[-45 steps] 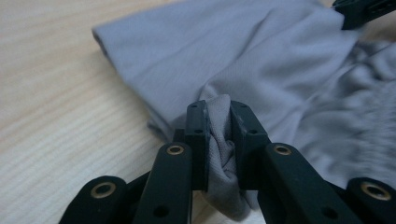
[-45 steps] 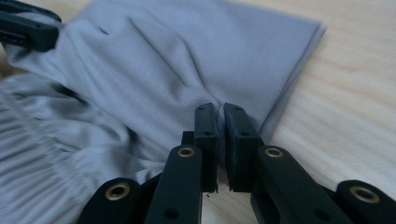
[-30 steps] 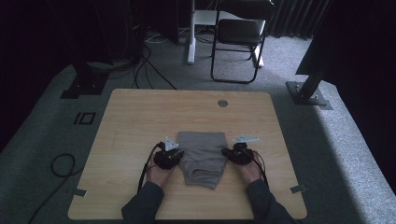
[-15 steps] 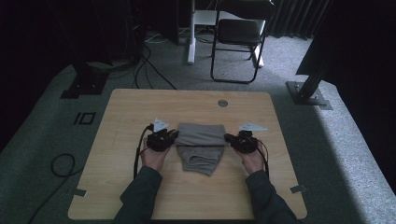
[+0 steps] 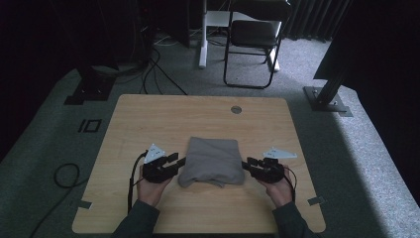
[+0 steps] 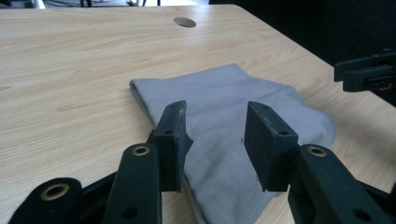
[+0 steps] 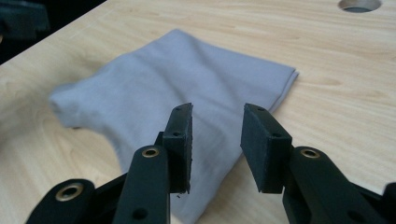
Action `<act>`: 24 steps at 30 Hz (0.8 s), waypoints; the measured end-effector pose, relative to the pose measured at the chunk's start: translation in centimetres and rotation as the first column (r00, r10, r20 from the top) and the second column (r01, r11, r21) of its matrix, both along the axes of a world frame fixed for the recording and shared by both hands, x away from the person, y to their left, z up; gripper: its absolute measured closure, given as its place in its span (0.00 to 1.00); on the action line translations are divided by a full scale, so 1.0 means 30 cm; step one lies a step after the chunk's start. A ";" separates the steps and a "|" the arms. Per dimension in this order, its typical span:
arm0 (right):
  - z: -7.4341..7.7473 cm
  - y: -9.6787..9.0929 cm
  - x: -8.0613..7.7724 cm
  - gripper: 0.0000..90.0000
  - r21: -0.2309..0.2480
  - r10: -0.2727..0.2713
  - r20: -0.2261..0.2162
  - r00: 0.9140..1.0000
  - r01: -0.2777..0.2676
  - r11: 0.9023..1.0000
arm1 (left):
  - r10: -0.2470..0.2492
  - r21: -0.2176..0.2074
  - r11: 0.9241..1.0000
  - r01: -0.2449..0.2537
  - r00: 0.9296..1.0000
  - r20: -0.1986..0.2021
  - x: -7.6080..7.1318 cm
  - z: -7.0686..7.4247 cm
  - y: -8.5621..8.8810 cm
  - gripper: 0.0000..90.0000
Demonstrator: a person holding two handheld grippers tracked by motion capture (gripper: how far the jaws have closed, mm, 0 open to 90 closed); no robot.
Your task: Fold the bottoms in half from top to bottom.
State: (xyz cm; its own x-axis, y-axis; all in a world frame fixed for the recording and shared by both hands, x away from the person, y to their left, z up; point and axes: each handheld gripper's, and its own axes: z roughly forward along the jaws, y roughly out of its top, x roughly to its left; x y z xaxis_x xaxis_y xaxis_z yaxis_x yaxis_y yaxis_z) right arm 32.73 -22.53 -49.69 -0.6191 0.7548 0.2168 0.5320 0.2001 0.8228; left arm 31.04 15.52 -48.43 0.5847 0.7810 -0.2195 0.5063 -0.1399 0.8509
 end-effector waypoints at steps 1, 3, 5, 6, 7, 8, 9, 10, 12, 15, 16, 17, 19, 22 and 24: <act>0.002 0.005 0.006 0.71 0.001 0.000 -0.001 1.000 0.000 1.000 | -0.012 0.015 1.000 0.012 1.000 -0.016 0.006 -0.008 -0.013 0.66; -0.005 0.031 0.014 0.71 -0.015 0.012 -0.001 1.000 -0.012 1.000 | -0.033 0.040 0.999 0.034 0.999 -0.030 0.011 -0.022 -0.035 0.66; -0.013 0.047 0.015 0.71 -0.026 0.019 -0.009 1.000 -0.019 0.999 | -0.081 0.088 0.992 0.086 0.995 -0.059 0.015 -0.060 -0.091 0.66; -0.030 0.072 0.014 0.70 -0.034 0.030 -0.020 0.999 -0.031 0.999 | -0.097 0.117 0.988 0.104 0.993 -0.064 0.017 -0.078 -0.112 0.66; -0.043 0.090 0.013 0.70 -0.050 0.035 -0.025 0.999 -0.036 0.998 | -0.105 0.143 0.983 0.116 0.991 -0.081 0.021 -0.096 -0.132 0.66; -0.057 0.106 0.012 0.70 -0.073 0.038 -0.029 0.999 -0.040 0.997 | -0.111 0.157 0.980 0.125 0.989 -0.096 0.023 -0.112 -0.146 0.66; -0.070 0.121 0.010 0.70 -0.084 0.044 -0.039 0.998 -0.047 0.995 | -0.113 0.163 0.978 0.130 0.988 -0.106 0.022 -0.127 -0.155 0.67; -0.083 0.133 0.008 0.69 -0.097 0.056 -0.051 0.997 -0.061 0.993 | -0.116 0.171 0.976 0.134 0.987 -0.114 0.020 -0.137 -0.161 0.68; -0.106 0.152 0.001 0.68 -0.132 0.063 -0.068 0.996 -0.072 0.989 | -0.110 0.182 0.974 0.134 0.985 -0.132 0.013 -0.151 -0.168 0.69; -0.136 0.172 -0.003 0.64 -0.163 0.072 -0.101 0.992 -0.088 0.983 | -0.107 0.225 0.965 0.136 0.985 -0.136 0.001 -0.167 -0.178 0.70; -0.144 0.178 -0.004 0.63 -0.176 0.074 -0.109 0.991 -0.093 0.980 | -0.107 0.240 0.961 0.138 0.985 -0.138 -0.003 -0.172 -0.180 0.70; -0.149 0.182 -0.005 0.62 -0.188 0.075 -0.106 0.992 -0.094 0.978 | -0.105 0.243 0.960 0.136 0.985 -0.138 -0.005 -0.178 -0.182 0.70; -0.153 0.187 0.003 0.61 -0.196 0.070 -0.107 0.992 -0.090 0.977 | -0.096 0.244 0.961 0.126 0.986 -0.133 -0.005 -0.184 -0.185 0.69; -0.159 0.190 0.037 0.59 -0.188 0.053 -0.114 0.992 -0.074 0.979 | -0.068 0.259 0.961 0.098 0.990 -0.123 0.011 -0.185 -0.186 0.70; -0.164 0.198 0.068 0.59 -0.175 0.044 -0.113 0.993 -0.063 0.983 | -0.034 0.266 0.962 0.065 0.993 -0.117 0.031 -0.186 -0.185 0.69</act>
State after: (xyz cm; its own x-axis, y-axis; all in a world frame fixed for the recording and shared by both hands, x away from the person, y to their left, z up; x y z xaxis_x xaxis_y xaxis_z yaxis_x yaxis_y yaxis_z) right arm 34.78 -16.60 -54.60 -0.6400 0.7536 0.1497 0.6002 0.3688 0.7098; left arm 31.97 9.98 -54.01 0.6081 0.7907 -0.0706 0.5813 -0.3829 0.7180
